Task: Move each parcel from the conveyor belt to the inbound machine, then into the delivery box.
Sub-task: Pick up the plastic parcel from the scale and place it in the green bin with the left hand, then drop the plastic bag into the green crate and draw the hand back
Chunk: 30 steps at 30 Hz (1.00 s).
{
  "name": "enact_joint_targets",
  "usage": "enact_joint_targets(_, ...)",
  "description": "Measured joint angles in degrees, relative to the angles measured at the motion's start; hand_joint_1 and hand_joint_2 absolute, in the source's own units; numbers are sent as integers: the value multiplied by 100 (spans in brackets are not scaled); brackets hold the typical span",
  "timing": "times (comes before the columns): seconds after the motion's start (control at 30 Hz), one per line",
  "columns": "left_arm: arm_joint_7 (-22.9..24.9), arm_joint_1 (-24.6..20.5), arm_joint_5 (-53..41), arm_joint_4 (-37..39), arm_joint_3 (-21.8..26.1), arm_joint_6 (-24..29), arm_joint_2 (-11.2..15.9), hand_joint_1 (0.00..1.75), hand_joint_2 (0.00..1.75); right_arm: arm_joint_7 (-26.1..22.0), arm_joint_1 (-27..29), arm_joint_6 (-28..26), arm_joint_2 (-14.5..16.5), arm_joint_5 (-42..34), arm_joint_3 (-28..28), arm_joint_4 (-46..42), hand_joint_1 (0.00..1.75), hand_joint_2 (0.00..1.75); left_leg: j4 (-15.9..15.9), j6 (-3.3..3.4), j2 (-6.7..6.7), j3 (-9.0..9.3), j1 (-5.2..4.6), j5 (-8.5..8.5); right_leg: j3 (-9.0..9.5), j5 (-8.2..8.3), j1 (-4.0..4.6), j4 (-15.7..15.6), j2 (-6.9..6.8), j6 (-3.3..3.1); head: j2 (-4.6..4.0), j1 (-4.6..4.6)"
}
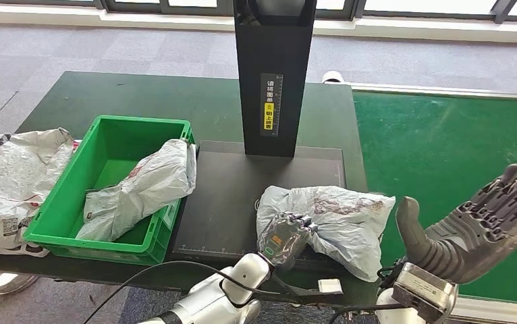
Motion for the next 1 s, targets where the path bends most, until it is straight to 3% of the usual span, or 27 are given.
enact_joint_targets(0.07,-134,103,-494,-184,343,8,8,175,175,6,26,0,0,0,-35,-28,0,175,0,0,0,-1,0,0,-2,0,0,0,0,0,0,0)
enact_joint_targets(0.27,-317,273,-591,-585,948,8,38,175,175,10,75,0,0,-10,-70,-77,0,175,0,0,1,-1,1,1,-3,0,1,0,1,0,0,0)
enact_joint_targets(0.43,-395,500,-1536,-1810,1504,9,104,175,175,16,103,0,0,-55,-100,-156,0,175,0,0,1,-3,1,2,-4,1,1,1,1,-1,0,1)
enact_joint_targets(0.67,3,622,-1578,-3452,1896,10,221,175,175,8,122,0,3,-60,-161,-185,0,175,-1,0,-1,-7,1,1,-5,0,1,1,0,0,0,0)
enact_joint_targets(0.83,856,526,-1580,-4280,1911,10,608,175,175,8,132,0,11,-119,-191,-185,0,175,-1,-3,0,-5,4,4,-6,1,5,1,1,-1,0,0)
enact_joint_targets(1.0,633,502,-1580,-5097,2179,10,891,175,175,8,148,0,15,-165,-259,-232,0,175,-1,-6,-3,-7,6,7,-5,1,7,2,0,-2,0,0)
